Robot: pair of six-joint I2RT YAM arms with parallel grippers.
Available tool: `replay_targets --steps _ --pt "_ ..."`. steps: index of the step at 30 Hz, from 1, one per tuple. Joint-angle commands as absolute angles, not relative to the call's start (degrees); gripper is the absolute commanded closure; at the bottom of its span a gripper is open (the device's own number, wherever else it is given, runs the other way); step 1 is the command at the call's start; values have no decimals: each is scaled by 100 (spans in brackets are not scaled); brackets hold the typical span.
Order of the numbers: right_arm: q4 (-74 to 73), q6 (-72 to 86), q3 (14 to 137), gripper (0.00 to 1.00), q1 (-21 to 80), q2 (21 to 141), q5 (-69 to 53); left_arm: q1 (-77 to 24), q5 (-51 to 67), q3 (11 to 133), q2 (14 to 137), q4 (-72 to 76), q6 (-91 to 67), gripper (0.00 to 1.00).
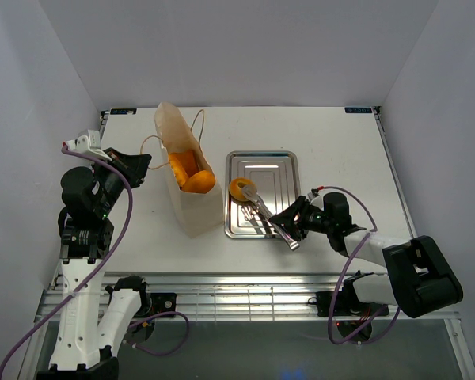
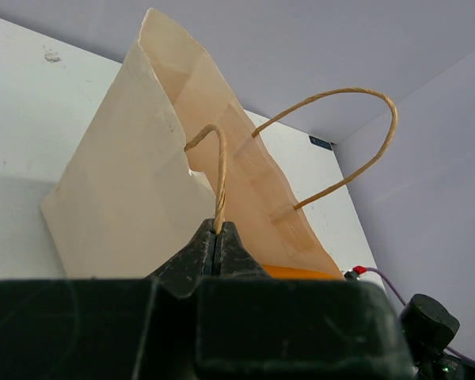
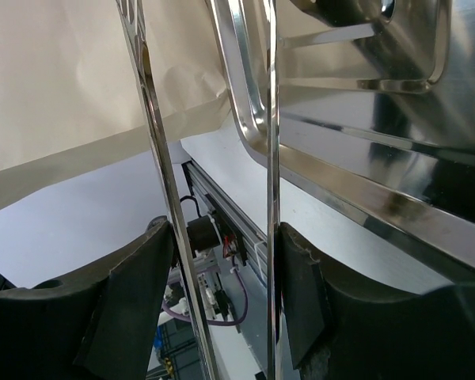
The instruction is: Place the fake bread into the paper bag
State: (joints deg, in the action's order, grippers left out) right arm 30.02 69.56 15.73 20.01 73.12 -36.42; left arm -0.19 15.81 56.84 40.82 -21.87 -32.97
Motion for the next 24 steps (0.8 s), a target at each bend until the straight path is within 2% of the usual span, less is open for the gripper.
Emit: replay_targets --steps 1,24 --pt "3050 6820 1793 40 2030 7347 -3568 -9 1608 5827 4061 -2215 -3234 100" --pt "3858 7110 1828 41 2039 7989 -3691 -9 1573 5801 4025 -2250 -3208 100"
